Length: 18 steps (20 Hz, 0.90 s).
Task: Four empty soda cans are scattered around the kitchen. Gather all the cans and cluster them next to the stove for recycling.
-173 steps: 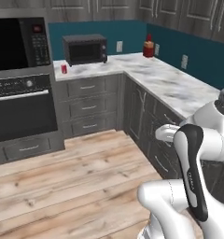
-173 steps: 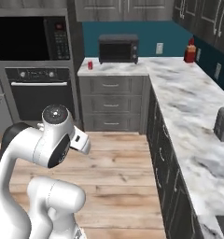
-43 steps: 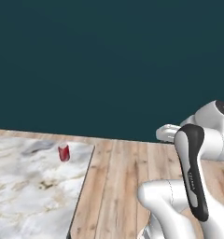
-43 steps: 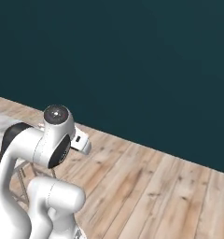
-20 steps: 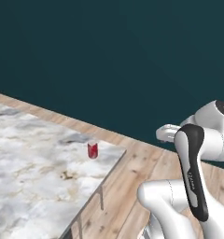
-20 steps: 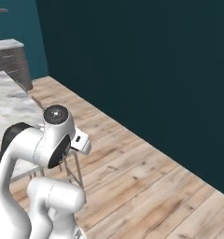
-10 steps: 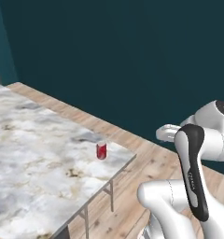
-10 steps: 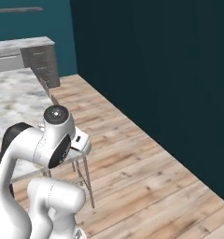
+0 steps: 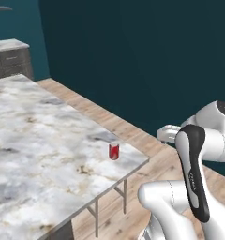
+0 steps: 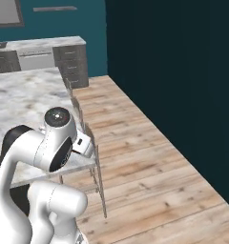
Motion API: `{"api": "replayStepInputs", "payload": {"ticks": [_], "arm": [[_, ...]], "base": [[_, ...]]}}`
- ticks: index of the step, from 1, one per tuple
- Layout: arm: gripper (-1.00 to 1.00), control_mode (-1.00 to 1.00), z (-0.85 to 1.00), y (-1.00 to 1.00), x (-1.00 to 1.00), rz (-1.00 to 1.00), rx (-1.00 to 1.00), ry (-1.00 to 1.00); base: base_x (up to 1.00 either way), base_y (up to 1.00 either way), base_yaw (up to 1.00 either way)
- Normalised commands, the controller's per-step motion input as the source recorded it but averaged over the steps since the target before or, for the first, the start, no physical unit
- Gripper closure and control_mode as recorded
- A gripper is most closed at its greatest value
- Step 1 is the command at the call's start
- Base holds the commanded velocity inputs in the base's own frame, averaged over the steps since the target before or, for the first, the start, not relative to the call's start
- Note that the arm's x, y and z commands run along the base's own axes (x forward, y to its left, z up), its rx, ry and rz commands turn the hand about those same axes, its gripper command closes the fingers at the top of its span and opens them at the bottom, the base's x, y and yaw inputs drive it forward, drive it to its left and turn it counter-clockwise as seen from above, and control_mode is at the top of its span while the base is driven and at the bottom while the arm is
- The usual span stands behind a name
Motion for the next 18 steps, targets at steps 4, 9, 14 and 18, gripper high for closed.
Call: {"api": "replayStepInputs", "payload": {"ticks": [4,9,14,18], "arm": [[-1.0,1.0,0.0,0.0,0.0,0.0,0.0,0.0],[-1.0,1.0,0.0,0.0,0.0,0.0,0.0,0.0],[-1.0,1.0,0.0,0.0,0.0,0.0,0.0,0.0],[-1.0,-1.0,-0.01,-0.07,0.0,0.05,0.0,0.0]], "base": [[0.45,-0.07,0.3],[0.39,-0.03,0.26],[0.03,-0.11,0.15],[0.0,-0.07,0.06]]}}
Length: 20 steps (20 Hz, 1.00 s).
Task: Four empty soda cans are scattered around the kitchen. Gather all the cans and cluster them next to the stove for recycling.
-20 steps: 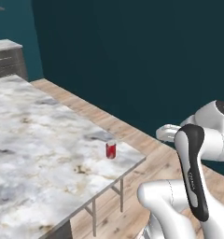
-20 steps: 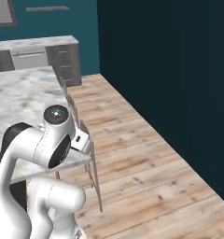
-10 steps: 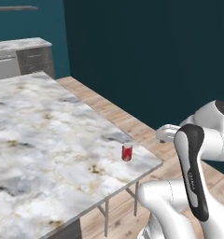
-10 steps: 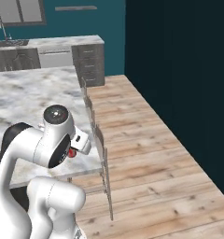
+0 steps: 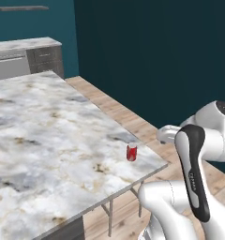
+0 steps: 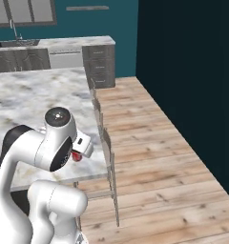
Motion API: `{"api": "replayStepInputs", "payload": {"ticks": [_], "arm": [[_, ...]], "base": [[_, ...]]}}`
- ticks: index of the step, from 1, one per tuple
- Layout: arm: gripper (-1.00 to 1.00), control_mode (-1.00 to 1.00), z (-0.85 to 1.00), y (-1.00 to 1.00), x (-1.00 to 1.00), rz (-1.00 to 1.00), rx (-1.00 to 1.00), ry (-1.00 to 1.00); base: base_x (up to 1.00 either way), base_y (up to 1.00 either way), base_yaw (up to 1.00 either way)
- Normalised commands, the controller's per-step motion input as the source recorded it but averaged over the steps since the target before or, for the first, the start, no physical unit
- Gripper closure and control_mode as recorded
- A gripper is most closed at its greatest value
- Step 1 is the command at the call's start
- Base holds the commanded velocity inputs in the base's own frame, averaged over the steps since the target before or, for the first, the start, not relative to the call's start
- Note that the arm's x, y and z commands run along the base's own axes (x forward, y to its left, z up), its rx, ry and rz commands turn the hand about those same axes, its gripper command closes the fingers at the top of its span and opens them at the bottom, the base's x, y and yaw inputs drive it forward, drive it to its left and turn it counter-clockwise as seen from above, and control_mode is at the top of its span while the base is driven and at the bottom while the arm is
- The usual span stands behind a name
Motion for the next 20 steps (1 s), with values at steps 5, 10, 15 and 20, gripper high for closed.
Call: {"api": "replayStepInputs", "payload": {"ticks": [5,10,15,20], "arm": [[-1.0,-1.0,-0.09,-0.07,0.04,0.09,0.0,0.02],[-1.0,-1.0,-0.14,0.02,0.3,0.0,0.0,0.09],[-1.0,-1.0,-0.17,0.1,0.39,0.0,-0.01,0.14],[-1.0,-1.0,-0.27,0.11,0.26,0.06,-0.03,0.14]], "base": [[0.0,0.0,0.0],[0.0,0.0,0.0],[0.0,0.0,0.0],[0.0,0.0,0.0]]}}
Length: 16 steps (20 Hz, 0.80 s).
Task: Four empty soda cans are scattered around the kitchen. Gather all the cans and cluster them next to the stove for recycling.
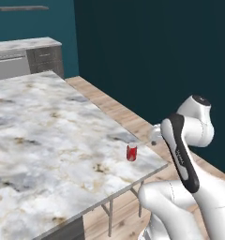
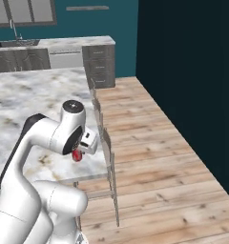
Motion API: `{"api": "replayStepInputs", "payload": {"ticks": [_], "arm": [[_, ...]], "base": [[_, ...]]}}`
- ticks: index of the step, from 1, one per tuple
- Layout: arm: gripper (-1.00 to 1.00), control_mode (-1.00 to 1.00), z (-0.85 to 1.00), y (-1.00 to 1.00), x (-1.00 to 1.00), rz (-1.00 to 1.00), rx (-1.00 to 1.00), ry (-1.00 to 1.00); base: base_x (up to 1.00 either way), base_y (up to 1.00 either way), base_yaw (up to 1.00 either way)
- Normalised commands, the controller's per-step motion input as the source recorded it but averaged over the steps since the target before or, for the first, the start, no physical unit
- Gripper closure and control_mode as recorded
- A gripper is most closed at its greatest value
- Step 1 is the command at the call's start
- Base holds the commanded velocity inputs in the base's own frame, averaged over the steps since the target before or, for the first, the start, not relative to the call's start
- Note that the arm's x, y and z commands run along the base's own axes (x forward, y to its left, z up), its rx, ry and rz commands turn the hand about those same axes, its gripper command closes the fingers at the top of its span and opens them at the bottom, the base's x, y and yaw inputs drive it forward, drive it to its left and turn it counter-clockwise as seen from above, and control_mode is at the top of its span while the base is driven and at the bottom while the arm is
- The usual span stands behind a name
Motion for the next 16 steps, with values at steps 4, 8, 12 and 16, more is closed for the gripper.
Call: {"api": "replayStepInputs", "payload": {"ticks": [4,8,12,16], "arm": [[-1.0,-1.0,-0.36,0.15,0.21,0.1,-0.07,0.14],[-1.0,-1.0,-0.3,0.19,0.11,0.16,-0.06,0.11],[-1.0,-1.0,-0.12,0.25,0.01,0.16,-0.04,0.04],[-1.0,-1.0,-0.04,0.26,0.0,0.17,0.0,0.01]], "base": [[0.0,0.0,0.0],[0.0,0.0,0.0],[0.0,0.0,0.0],[0.0,0.0,0.0]]}}
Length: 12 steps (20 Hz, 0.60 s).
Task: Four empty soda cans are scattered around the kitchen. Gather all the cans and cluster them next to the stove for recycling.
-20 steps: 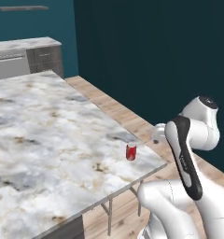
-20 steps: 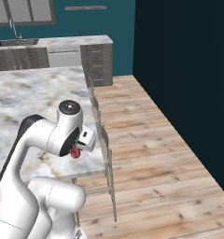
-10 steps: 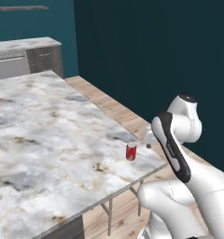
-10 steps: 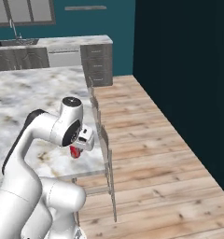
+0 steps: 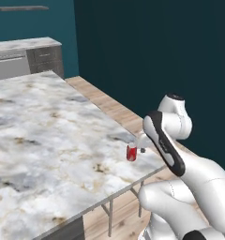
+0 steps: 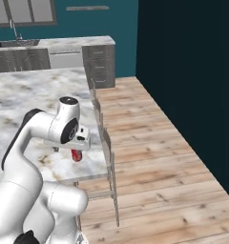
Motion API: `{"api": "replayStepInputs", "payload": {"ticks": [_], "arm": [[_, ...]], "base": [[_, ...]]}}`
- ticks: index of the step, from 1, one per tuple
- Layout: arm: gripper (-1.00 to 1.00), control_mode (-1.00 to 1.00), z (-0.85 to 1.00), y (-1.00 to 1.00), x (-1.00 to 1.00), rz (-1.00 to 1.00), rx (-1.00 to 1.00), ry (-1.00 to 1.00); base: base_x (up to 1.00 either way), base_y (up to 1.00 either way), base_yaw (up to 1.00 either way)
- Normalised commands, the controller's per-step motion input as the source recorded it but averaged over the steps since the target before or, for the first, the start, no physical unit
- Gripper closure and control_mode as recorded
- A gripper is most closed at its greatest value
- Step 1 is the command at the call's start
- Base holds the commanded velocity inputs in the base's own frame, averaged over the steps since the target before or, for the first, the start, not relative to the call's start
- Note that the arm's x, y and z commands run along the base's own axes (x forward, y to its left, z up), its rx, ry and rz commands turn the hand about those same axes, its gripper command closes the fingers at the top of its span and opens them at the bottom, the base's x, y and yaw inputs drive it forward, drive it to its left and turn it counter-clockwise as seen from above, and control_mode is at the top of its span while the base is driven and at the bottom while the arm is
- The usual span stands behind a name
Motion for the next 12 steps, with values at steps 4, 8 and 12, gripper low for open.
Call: {"api": "replayStepInputs", "payload": {"ticks": [4,8,12], "arm": [[-1.0,-1.0,-0.05,0.28,0.0,0.17,0.0,0.01],[-1.0,-1.0,-0.08,0.26,0.05,0.16,-0.01,0.01],[-1.0,-1.0,-0.12,0.1,0.17,0.13,-0.01,0.02]], "base": [[0.0,0.0,0.0],[0.0,0.0,0.0],[0.0,0.0,0.0]]}}
